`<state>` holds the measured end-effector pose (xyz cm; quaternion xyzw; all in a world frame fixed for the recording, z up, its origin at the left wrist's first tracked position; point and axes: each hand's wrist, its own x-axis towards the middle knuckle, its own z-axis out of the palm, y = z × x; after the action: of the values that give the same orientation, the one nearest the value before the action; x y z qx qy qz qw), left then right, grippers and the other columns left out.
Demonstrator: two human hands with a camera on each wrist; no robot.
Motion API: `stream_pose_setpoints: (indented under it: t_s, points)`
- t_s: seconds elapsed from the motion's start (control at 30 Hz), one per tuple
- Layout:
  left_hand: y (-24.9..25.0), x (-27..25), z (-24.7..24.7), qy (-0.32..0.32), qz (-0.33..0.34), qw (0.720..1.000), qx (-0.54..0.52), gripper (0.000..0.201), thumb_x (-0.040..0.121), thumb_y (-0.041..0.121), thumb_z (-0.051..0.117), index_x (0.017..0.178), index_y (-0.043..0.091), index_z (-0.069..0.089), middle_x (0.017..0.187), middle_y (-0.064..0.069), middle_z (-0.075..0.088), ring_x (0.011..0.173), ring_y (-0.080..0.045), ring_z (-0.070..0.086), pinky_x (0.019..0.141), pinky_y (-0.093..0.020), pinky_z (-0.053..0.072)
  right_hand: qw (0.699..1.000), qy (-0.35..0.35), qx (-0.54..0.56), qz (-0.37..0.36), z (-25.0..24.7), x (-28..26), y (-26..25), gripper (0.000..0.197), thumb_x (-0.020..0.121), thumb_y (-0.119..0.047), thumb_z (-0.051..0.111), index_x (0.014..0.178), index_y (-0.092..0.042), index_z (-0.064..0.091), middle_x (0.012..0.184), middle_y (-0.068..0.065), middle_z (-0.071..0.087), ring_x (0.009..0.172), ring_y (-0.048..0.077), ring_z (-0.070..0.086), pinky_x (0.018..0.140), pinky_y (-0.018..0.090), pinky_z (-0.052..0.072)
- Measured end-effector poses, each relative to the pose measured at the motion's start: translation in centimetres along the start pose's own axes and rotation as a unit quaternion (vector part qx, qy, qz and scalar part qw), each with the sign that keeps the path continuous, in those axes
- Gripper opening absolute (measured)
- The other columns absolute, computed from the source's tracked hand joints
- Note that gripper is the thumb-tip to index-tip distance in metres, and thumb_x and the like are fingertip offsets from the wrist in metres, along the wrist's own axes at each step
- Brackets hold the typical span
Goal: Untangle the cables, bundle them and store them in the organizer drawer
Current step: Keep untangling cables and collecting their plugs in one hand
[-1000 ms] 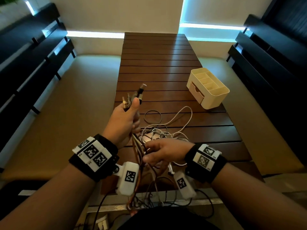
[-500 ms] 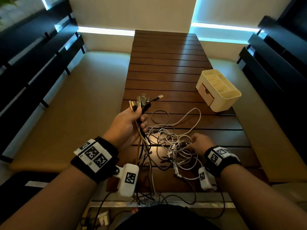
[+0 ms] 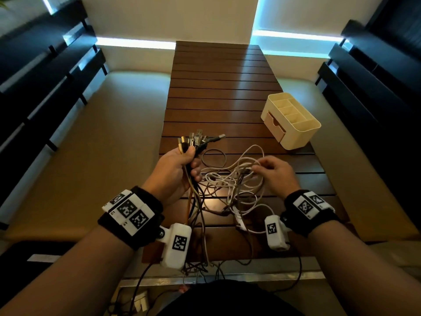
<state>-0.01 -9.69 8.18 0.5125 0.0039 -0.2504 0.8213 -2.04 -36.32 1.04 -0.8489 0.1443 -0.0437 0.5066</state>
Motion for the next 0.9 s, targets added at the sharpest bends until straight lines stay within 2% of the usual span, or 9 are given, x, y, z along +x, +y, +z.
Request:
stream_pose_setpoints:
  t_s: [0.17,0.2,0.27,0.33,0.47,0.57,0.7,0.8,0.9]
  points:
    - [0.1,-0.3,-0.3,-0.003,0.012,0.999,0.047,0.013,0.101,0.004,0.041,0.107,0.003,0.053,0.065,0.002,0.043,0.053,-0.01,0.04,0.052,-0.024,0.04,0.998,0.051,0.035,0.016,-0.9,0.8,0.0,0.004,0.09,-0.024,0.071,0.087,-0.027,0.071,0.089,0.001,0.072,0.087,0.024,0.07,0.081,0.047,0.059]
    - [0.1,-0.3,-0.3,-0.001,0.015,0.998,0.064,0.013,0.099,-0.001,0.043,0.102,0.005,0.055,0.064,0.003,0.044,0.052,-0.009,0.04,0.052,-0.024,0.04,0.997,0.06,0.028,0.032,-0.9,1.1,0.4,0.0,0.09,-0.025,0.07,0.09,-0.025,0.07,0.092,0.002,0.072,0.089,0.024,0.069,0.083,0.047,0.059]
    - [0.2,-0.3,-0.4,0.016,0.02,0.995,0.094,0.018,0.093,-0.01,0.048,0.095,0.007,0.056,0.061,0.003,0.046,0.051,-0.009,0.041,0.051,-0.024,0.04,0.996,0.059,0.003,0.073,-0.8,1.4,1.2,0.012,0.09,-0.026,0.07,0.1,-0.021,0.065,0.104,0.001,0.069,0.099,0.021,0.065,0.087,0.038,0.054]
    - [0.3,-0.2,-0.6,0.036,0.018,0.993,0.107,0.022,0.087,-0.014,0.049,0.097,0.005,0.055,0.062,0.004,0.049,0.051,-0.008,0.042,0.05,-0.025,0.038,0.993,0.051,-0.044,0.099,-0.4,1.2,2.0,0.026,0.089,-0.028,0.072,0.111,-0.023,0.061,0.118,0.001,0.061,0.109,0.018,0.059,0.094,0.038,0.05]
    - [0.2,-0.1,-0.8,0.042,0.025,0.991,0.122,0.019,0.092,-0.004,0.055,0.088,0.012,0.046,0.061,0.004,0.04,0.048,-0.009,0.036,0.05,-0.026,0.035,0.989,0.062,-0.122,0.062,0.2,0.2,2.8,0.022,0.088,-0.024,0.073,0.107,-0.019,0.064,0.117,0.001,0.055,0.107,0.016,0.056,0.094,0.034,0.048]
    - [0.2,-0.2,-0.8,0.028,0.021,0.993,0.115,0.013,0.098,0.011,0.056,0.088,0.016,0.05,0.059,0.006,0.034,0.049,-0.01,0.031,0.052,-0.027,0.032,0.974,-0.05,-0.192,0.108,0.2,-0.8,3.3,0.006,0.09,-0.022,0.07,0.094,-0.019,0.065,0.104,0.0,0.063,0.093,0.014,0.059,0.078,0.026,0.047]
    - [0.0,0.2,-0.5,0.035,0.019,0.995,0.097,0.014,0.1,0.015,0.054,0.086,0.018,0.052,0.058,0.006,0.029,0.048,-0.01,0.027,0.049,-0.025,0.029,0.899,-0.263,-0.311,0.162,0.5,-2.3,4.3,0.019,0.082,-0.027,0.079,0.096,-0.018,0.07,0.096,-0.004,0.068,0.091,0.013,0.062,0.07,0.022,0.047]
    - [-0.2,0.5,-0.2,0.032,0.015,0.995,0.093,0.014,0.1,0.015,0.054,0.086,0.018,0.053,0.059,0.005,0.028,0.048,-0.009,0.025,0.047,-0.024,0.029,0.866,-0.301,-0.377,0.13,1.0,-2.6,4.9,0.03,0.072,-0.03,0.086,0.093,-0.027,0.065,0.098,-0.007,0.06,0.09,0.012,0.057,0.072,0.025,0.048]
    - [-0.4,0.8,0.1,0.031,0.011,0.995,0.091,0.014,0.099,0.014,0.055,0.085,0.017,0.053,0.059,0.005,0.027,0.048,-0.01,0.025,0.047,-0.024,0.028,0.85,-0.298,-0.426,0.09,1.5,-2.6,5.4,0.019,0.078,-0.028,0.081,0.082,-0.032,0.062,0.103,-0.003,0.06,0.093,0.014,0.058,0.078,0.029,0.053]
